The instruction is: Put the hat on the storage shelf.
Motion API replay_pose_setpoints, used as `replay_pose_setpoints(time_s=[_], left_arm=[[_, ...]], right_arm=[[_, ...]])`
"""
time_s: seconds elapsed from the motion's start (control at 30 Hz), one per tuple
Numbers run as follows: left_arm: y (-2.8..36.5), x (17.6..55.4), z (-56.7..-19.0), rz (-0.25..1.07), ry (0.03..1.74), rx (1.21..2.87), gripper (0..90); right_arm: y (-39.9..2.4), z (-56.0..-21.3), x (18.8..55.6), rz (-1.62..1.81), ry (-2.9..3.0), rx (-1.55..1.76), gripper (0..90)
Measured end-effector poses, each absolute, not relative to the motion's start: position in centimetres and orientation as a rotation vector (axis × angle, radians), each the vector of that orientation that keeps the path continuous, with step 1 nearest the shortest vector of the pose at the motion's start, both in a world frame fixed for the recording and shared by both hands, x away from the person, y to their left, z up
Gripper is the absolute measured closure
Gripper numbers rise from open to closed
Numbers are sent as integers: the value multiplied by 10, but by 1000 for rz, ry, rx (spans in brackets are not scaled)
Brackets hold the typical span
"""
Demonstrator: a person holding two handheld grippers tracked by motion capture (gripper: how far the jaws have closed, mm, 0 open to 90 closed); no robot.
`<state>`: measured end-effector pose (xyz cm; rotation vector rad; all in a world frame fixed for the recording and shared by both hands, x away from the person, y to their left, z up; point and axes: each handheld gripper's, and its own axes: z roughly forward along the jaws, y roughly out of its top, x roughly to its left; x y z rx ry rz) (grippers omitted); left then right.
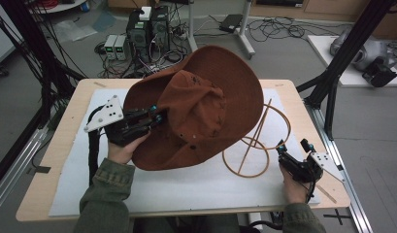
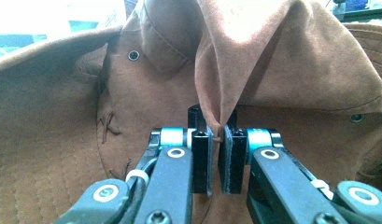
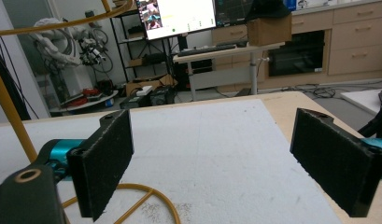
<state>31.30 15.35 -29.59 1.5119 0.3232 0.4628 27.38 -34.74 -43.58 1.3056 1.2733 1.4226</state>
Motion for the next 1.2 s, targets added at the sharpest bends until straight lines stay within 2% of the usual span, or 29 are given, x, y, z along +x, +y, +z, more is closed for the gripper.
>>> replay_pose_setpoints(time_s=[0.47,1.2], left_arm=[[125,324,-279,452,279,1536,847],[47,350,-271,368,195,1553,847]], right_arm=[[-348,-435,273,1425,1277,1293,125],[-350,-435,268,1423,1296,1261,125]])
